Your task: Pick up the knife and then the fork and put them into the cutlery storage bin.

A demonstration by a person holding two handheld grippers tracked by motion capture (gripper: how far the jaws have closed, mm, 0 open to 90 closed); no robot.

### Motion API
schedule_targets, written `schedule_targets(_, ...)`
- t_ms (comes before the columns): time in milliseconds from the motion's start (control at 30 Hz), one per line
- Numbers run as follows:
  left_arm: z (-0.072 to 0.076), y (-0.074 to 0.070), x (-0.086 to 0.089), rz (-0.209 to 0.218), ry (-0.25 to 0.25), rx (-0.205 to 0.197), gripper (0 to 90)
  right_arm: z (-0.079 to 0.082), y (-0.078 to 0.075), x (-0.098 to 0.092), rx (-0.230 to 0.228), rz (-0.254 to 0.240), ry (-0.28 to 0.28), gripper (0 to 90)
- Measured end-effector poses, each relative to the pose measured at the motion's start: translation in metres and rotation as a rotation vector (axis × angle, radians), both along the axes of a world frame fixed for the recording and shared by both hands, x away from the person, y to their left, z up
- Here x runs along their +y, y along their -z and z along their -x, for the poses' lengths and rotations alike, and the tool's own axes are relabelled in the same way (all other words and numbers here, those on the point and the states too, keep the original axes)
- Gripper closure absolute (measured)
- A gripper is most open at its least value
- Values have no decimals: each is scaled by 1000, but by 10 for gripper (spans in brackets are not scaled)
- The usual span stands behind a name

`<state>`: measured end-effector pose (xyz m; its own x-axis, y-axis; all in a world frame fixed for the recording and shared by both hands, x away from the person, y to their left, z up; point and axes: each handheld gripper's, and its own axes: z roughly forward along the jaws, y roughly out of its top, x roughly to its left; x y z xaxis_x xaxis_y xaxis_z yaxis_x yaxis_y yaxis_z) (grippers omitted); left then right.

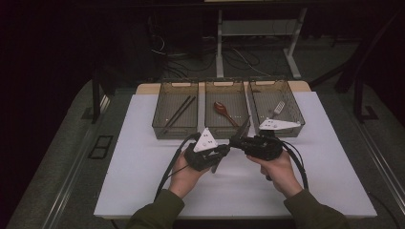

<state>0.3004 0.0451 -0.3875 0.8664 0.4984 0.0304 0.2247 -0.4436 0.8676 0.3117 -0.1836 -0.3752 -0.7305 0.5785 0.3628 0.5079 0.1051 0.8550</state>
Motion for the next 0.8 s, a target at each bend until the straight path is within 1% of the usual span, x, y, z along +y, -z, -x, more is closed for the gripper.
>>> schedule_targets(67, 0, 0, 0, 11, -6, -2, 794, -1, 0, 0, 14, -15, 3, 825)
schedule_targets(100, 0, 1, 0, 16, -2, 4, 793, -1, 1, 0, 15, -25, -1, 858)
schedule_targets(133, 0, 1, 0, 21, -1, 13, 793, -2, 1, 0, 22, -43, -14, 870)
schedule_targets(167, 0, 2, 0, 34, -5, 13, 792, -1, 0, 1, 10, -36, -13, 874)
schedule_targets(233, 0, 2, 2, 38, 2, 19, 791, -1, 0, 3, 1, -24, -15, 874)
schedule_targets(267, -1, 2, 3, 40, 4, 24, 791, -1, 0, 3, 3, -27, -17, 874)
schedule_targets(300, -1, 2, 4, 35, 12, 17, 789, -1, 0, 3, 4, -27, -20, 875)
schedule_targets(400, -1, 2, 7, 49, 9, 14, 768, 0, -1, 2, -4, -23, -21, 875)
schedule_targets(433, -1, 2, 9, 46, 9, 14, 733, 0, -2, 1, -12, -15, -17, 874)
schedule_targets(467, -1, 3, 12, 48, 9, 15, 716, 0, -2, 0, -15, -9, -15, 875)
schedule_targets(533, -1, 6, 20, 63, -1, 19, 688, 0, -3, -5, -21, 12, -11, 874)
schedule_targets(600, -1, 8, 28, 65, 6, 33, 655, 0, -4, -9, -34, 41, 3, 875)
schedule_targets(633, 0, 10, 32, 64, 11, 34, 637, -1, -5, -12, -42, 54, 7, 874)
schedule_targets(667, 0, 11, 37, 60, 15, 37, 623, 0, -5, -14, -41, 57, 12, 874)
schedule_targets(767, 2, 16, 50, 79, 22, 54, 566, -1, -6, -21, -51, 72, 21, 875)
schedule_targets(800, 3, 17, 55, 76, 23, 62, 545, -1, -7, -24, -54, 79, 24, 875)
